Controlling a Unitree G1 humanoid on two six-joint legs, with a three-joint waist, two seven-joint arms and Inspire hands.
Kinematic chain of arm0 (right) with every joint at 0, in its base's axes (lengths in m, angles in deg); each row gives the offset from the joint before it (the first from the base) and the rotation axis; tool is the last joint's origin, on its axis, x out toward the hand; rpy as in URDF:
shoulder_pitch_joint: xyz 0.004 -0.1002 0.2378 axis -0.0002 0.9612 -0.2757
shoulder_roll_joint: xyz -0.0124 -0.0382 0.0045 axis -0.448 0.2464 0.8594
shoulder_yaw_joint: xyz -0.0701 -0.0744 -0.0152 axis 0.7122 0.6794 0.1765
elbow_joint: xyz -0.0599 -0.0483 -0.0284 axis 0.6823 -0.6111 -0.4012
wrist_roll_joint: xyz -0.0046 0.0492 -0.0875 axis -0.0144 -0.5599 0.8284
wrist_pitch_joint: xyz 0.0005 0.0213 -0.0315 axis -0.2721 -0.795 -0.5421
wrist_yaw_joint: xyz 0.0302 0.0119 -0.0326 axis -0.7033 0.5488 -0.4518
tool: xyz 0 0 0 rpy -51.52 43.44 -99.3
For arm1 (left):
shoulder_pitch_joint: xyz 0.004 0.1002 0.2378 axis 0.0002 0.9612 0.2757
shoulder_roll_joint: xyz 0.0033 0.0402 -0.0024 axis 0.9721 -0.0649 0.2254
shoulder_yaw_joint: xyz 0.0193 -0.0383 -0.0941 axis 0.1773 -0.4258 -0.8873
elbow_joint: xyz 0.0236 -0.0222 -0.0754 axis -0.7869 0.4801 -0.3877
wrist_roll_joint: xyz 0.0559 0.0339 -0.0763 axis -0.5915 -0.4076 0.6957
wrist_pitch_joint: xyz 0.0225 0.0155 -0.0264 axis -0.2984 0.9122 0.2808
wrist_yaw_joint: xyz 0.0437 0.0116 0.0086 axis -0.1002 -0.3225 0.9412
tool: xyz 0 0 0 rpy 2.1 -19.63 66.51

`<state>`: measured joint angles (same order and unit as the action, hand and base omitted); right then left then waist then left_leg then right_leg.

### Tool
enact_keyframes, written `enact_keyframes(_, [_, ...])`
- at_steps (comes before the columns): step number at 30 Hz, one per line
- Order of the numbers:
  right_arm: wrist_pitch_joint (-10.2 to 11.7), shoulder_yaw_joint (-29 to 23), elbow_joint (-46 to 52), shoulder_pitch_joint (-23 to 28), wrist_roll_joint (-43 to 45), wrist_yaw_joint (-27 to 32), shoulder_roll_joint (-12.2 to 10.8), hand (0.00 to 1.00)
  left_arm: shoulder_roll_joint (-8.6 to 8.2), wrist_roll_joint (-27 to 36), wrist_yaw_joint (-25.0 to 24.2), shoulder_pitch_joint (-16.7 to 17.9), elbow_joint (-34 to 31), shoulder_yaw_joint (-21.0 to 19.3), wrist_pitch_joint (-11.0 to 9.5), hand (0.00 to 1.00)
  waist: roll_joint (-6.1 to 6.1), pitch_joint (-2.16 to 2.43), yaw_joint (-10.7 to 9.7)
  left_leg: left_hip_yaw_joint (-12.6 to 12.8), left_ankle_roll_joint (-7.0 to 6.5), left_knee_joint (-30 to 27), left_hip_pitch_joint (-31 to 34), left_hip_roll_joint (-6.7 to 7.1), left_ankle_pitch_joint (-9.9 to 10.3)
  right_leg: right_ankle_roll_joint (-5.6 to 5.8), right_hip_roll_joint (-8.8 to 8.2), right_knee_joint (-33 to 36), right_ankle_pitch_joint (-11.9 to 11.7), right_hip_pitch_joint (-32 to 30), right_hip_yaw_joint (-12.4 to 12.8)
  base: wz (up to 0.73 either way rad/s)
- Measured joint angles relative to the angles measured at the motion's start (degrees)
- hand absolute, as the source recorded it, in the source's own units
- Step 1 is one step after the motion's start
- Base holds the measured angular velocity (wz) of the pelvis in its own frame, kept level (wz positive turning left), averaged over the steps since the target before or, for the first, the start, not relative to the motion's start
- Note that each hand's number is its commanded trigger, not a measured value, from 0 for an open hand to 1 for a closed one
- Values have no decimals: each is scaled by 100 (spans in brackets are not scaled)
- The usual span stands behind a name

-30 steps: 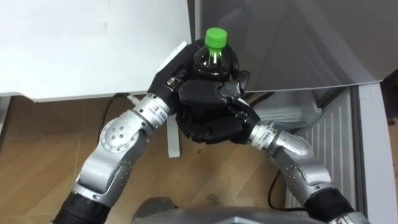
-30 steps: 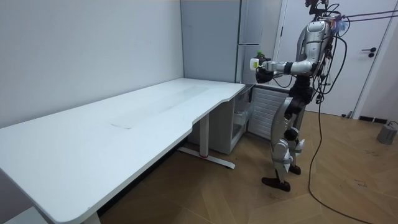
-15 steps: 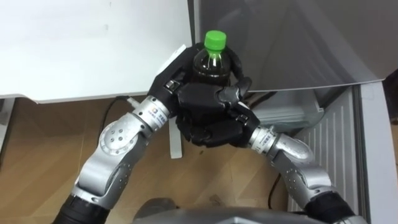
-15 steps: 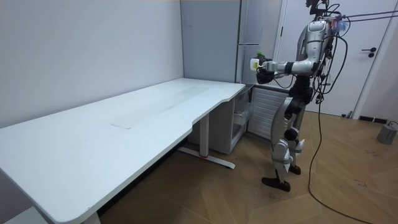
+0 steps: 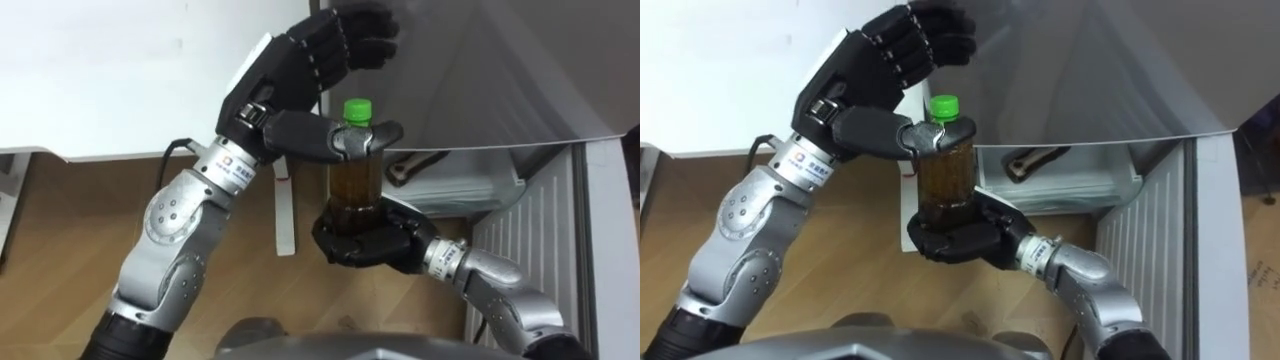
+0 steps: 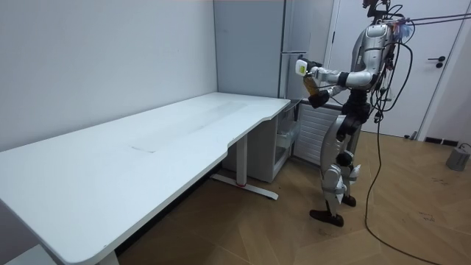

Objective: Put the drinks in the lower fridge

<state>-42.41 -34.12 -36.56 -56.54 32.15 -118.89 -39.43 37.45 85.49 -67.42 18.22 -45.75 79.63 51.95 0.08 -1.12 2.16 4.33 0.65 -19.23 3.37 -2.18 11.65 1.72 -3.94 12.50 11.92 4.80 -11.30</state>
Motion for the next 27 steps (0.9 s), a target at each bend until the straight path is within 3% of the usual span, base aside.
enact_keyframes(9, [-15,-10,-43,0,4,179,-20,100,2,-142,125,0,9,-14,-64,0,33,-9,13,15,0,-2,-11,0,0,-1,1,0,0,6,17,0])
enact_keyframes(14, [-14,-32,-142,61,77,226,15,100,-37,-388,437,1,-213,-340,-64,0,47,-4,24,4,1,-6,-12,-5,0,-2,10,1,0,5,24,0])
enact_keyframes(17, [-11,-219,-143,114,160,211,24,100,-69,-707,670,1,-642,-799,-161,0,18,6,82,-5,2,-7,-27,-6,1,-5,13,-7,-2,31,14,0])
enact_keyframes(19, [-6,-447,-143,180,219,215,-3,100,-118,-856,933,3,-879,-1221,-426,0,-29,-4,163,6,4,13,-77,-7,2,-6,12,-13,-2,80,14,0])
enact_keyframes(21, [27,-691,-143,314,260,216,7,100,-110,-1090,1442,26,-1048,-1826,-735,0,-91,22,297,10,11,73,-156,-3,5,-6,14,-68,-2,138,18,0])
enact_keyframes(24, [32,-763,-143,409,263,215,41,100,-111,-1205,2124,43,-1133,-2379,-1052,0,-118,25,439,6,32,170,-284,11,-8,-12,12,-96,18,240,11,0])
enact_keyframes(27, [32,-901,-93,504,261,209,71,100,-61,-1321,2677,44,-1146,-2929,-1095,0,-139,39,523,-64,48,180,-295,26,-18,-24,12,-136,40,297,-61,11])
